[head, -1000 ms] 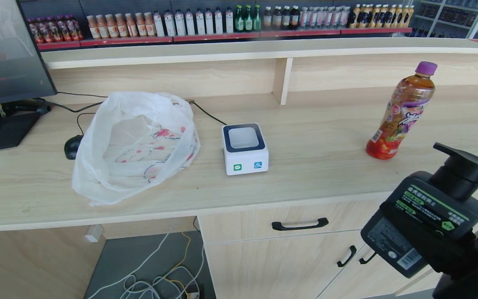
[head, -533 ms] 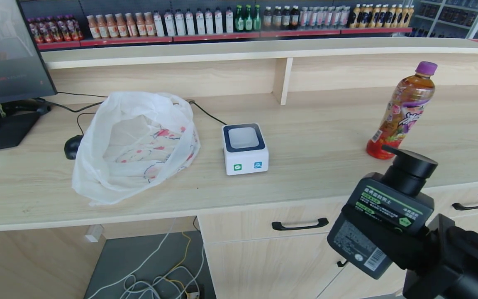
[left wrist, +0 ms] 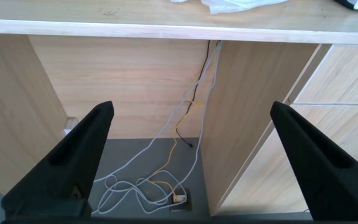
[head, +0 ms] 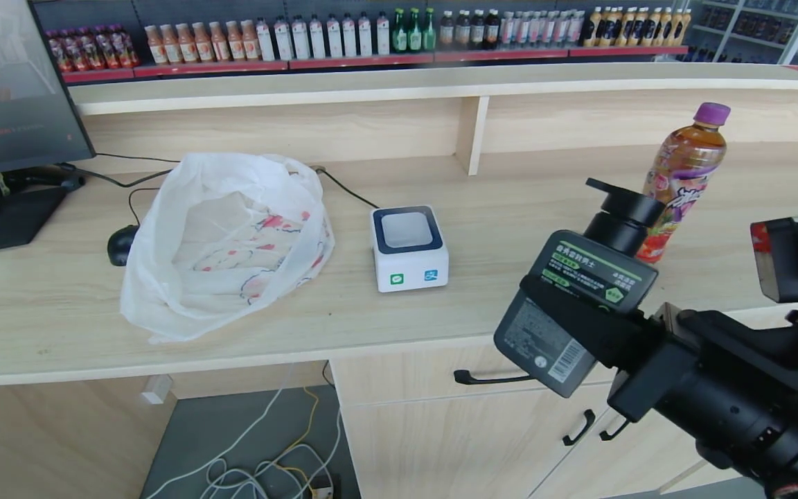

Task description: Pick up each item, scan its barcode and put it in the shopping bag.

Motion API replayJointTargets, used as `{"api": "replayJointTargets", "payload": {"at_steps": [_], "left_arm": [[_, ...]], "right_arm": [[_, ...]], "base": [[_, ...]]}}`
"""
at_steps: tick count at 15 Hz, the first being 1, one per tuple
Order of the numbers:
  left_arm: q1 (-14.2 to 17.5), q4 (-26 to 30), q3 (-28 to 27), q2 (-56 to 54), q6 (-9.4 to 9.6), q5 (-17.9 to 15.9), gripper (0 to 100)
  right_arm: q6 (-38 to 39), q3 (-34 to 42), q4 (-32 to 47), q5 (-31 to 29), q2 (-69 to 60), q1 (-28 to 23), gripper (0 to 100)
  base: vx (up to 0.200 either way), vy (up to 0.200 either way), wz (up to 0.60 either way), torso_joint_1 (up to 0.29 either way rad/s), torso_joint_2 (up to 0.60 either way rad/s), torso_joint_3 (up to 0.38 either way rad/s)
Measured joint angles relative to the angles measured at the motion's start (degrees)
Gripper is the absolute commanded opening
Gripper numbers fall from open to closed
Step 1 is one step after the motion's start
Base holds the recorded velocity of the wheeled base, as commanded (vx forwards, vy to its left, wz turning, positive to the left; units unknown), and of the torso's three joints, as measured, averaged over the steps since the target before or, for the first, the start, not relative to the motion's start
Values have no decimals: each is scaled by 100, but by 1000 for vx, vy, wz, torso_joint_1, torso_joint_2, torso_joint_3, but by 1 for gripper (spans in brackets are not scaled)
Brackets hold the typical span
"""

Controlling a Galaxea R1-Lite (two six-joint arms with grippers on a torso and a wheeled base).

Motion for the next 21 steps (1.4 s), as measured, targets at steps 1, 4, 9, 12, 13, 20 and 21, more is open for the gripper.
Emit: {"api": "replayJointTargets", "payload": {"at_steps": [1, 4, 9, 12, 13, 20, 21], "left_arm": [[0, 0, 0, 0, 0, 0, 100], [0, 0, 0, 0, 0, -2, 100], [2, 0, 0, 0, 0, -2, 100], [2, 0, 0, 0, 0, -2, 100], [2, 0, 0, 0, 0, -2, 100], [2, 0, 0, 0, 0, -2, 100], [2, 0, 0, 0, 0, -2, 100]], "right_arm": [[90, -105, -13, 0, 69, -13, 0], [216, -212, -11, 0, 183, -55, 0], [588, -622, -22, 110, 378, -179, 0], [638, -713, -27, 213, 419, -239, 0], [697, -744, -38, 219, 425, -243, 0], [736, -766, -38, 366, 456, -247, 0], [766, -768, -40, 386, 458, -247, 0]], "base": [[0, 0, 0, 0, 0, 0], [0, 0, 0, 0, 0, 0], [0, 0, 0, 0, 0, 0], [0, 0, 0, 0, 0, 0], [0, 0, 0, 0, 0, 0], [0, 0, 0, 0, 0, 0], [0, 0, 0, 0, 0, 0]]}}
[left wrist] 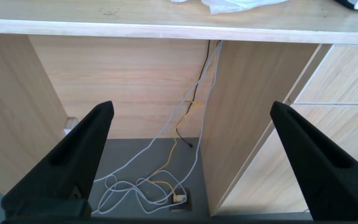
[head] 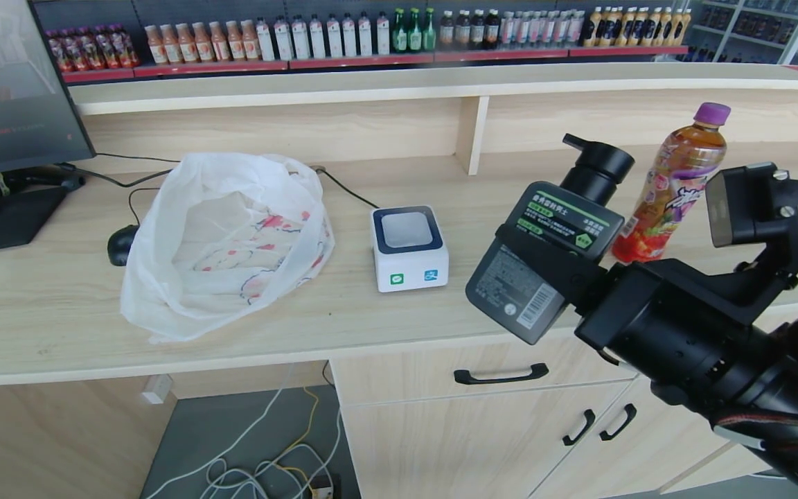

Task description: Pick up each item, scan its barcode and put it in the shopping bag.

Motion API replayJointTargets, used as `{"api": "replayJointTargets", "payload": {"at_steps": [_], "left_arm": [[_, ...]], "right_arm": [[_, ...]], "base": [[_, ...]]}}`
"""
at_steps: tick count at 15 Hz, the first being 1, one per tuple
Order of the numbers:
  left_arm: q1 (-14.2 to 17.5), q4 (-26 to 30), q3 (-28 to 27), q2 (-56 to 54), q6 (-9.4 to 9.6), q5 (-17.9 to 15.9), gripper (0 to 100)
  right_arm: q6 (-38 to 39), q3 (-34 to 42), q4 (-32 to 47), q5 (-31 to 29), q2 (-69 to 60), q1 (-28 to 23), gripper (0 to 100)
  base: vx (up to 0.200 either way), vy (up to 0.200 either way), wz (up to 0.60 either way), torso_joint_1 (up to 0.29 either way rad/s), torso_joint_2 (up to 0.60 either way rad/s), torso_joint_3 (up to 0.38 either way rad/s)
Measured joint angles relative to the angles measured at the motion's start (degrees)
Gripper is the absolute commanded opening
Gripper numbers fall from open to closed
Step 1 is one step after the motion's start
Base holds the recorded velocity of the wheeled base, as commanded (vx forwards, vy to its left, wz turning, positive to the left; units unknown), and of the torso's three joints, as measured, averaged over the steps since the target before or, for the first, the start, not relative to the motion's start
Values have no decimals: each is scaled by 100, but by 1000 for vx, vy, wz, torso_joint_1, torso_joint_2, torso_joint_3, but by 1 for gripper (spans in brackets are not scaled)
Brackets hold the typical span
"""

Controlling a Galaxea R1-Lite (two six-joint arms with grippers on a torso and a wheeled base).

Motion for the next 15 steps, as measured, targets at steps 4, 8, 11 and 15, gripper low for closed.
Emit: {"api": "replayJointTargets", "payload": {"at_steps": [4, 8, 11, 15], "left_arm": [[0, 0, 0, 0, 0, 2, 100], [0, 0, 0, 0, 0, 0, 100], [0, 0, 0, 0, 0, 0, 100], [0, 0, 0, 0, 0, 0, 100]], "right_arm": [[110, -50, -71, 12, 13, 5, 0], [113, -41, -77, 11, 27, 11, 0], [112, -28, -77, 9, 33, 9, 0], [-150, 2, -79, -18, 179, -46, 0]], "base": [[0, 0, 0, 0, 0, 0], [0, 0, 0, 0, 0, 0], [0, 0, 0, 0, 0, 0], [0, 0, 0, 0, 0, 0]]}}
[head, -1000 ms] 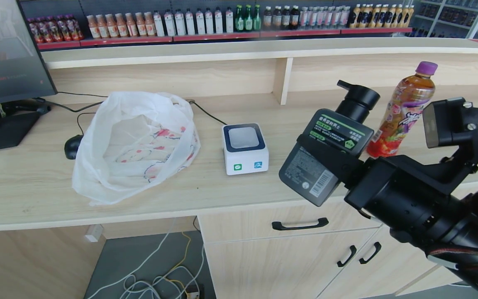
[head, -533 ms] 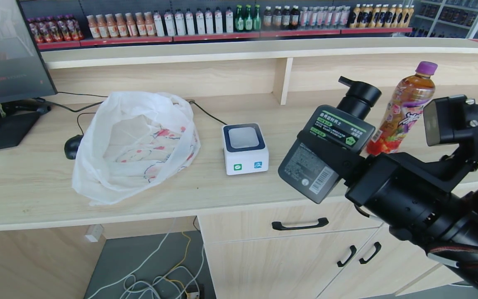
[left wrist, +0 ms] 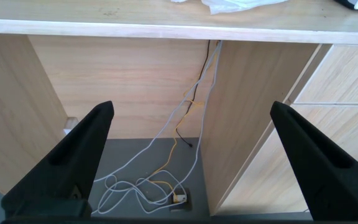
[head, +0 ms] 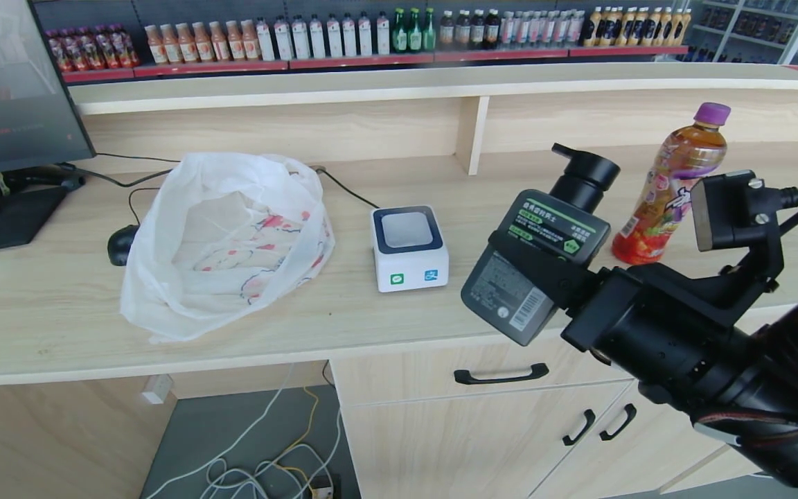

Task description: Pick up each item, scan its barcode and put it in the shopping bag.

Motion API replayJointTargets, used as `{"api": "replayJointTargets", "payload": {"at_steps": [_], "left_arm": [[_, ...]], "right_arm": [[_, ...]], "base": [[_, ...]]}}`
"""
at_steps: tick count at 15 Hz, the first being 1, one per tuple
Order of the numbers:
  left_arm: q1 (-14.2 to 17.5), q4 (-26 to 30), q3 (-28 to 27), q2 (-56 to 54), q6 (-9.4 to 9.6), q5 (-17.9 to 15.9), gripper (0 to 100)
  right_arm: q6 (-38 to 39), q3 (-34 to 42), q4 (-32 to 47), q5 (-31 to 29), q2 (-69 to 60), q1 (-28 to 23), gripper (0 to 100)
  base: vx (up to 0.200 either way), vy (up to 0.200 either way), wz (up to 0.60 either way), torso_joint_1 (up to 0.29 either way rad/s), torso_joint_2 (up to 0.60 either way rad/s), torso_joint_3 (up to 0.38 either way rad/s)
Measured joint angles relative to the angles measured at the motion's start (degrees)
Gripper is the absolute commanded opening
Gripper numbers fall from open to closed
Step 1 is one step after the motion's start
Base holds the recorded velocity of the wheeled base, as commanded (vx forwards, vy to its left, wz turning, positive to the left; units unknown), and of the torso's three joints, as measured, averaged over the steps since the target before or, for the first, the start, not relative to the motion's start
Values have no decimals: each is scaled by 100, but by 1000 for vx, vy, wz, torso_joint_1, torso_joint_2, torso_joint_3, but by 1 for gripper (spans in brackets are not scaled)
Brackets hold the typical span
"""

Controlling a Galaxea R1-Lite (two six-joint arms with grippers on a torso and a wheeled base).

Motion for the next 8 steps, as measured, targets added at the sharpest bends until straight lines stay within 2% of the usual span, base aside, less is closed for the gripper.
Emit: {"api": "replayJointTargets", "payload": {"at_steps": [3, 6, 8], "left_arm": [[-2, 0, 0, 0, 0, 0, 100], [0, 0, 0, 0, 0, 0, 100], [0, 0, 0, 0, 0, 0, 100]], "right_arm": [[-416, 0, 0, -22, 143, -32, 0], [-1226, -9, 0, -122, 278, -290, 0], [-1710, -63, 0, -664, 385, -502, 0]], "base": [[0, 0, 0, 0, 0, 0], [0, 0, 0, 0, 0, 0], [0, 0, 0, 0, 0, 0]]}}
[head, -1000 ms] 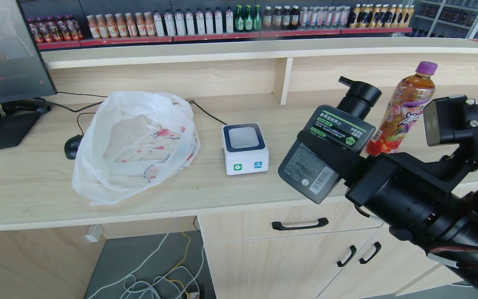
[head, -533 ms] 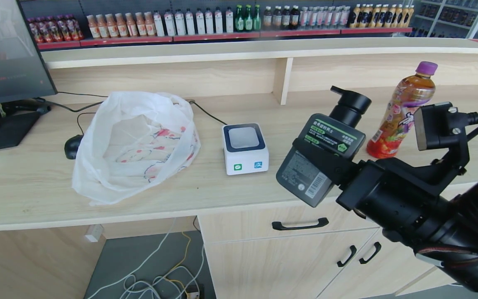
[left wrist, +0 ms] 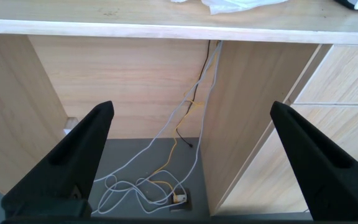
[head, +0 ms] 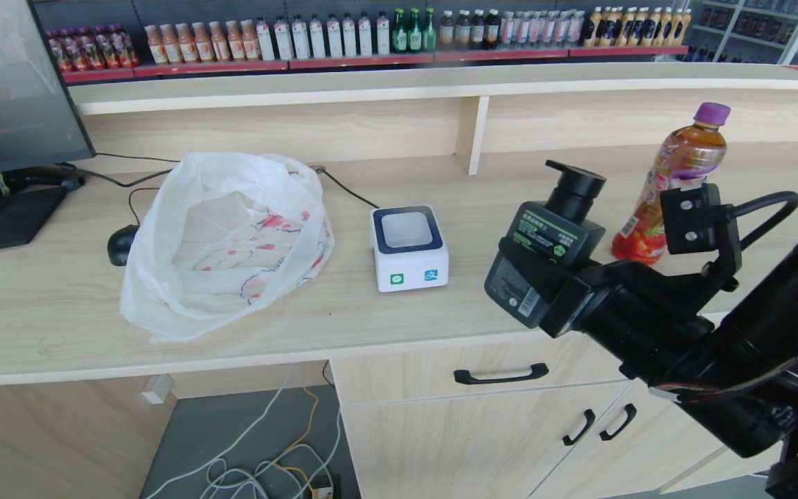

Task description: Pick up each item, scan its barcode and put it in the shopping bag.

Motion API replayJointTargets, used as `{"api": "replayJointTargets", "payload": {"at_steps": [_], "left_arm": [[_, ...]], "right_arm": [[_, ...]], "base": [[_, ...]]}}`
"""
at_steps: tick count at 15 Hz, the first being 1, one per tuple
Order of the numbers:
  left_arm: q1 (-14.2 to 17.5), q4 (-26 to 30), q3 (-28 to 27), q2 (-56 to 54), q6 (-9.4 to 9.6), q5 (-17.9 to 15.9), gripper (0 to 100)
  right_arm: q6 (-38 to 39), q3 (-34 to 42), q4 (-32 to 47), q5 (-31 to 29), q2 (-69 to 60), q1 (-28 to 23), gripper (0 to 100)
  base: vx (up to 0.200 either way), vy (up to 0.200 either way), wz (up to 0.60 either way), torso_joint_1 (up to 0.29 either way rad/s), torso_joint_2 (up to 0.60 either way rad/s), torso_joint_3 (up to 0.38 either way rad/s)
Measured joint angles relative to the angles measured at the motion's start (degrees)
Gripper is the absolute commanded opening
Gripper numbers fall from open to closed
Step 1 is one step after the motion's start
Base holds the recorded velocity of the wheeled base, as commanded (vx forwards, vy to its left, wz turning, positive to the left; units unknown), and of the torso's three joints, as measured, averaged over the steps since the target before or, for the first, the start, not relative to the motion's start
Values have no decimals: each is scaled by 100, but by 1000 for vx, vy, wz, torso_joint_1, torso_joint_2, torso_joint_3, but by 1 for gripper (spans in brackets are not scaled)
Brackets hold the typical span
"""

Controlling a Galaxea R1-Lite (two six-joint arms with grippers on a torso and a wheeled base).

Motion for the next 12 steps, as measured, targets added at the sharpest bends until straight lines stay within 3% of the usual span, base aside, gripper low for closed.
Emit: {"api": "replayJointTargets", "payload": {"at_steps": [2, 4, 7, 12], "left_arm": [[0, 0, 0, 0, 0, 2, 100], [0, 0, 0, 0, 0, 0, 100], [0, 0, 0, 0, 5, 0, 100], [0, 0, 0, 0, -2, 0, 100]], "right_arm": [[-523, -118, -4, -856, 66, -63, 0], [-1081, -199, -20, -1328, 67, -78, 0], [-1816, -301, -169, -1779, 0, -83, 0], [-2003, -378, -180, -1825, -127, -57, 0]], "base": [[0, 0, 0, 0, 0, 0], [0, 0, 0, 0, 0, 0], [0, 0, 0, 0, 0, 0], [0, 0, 0, 0, 0, 0]]}}
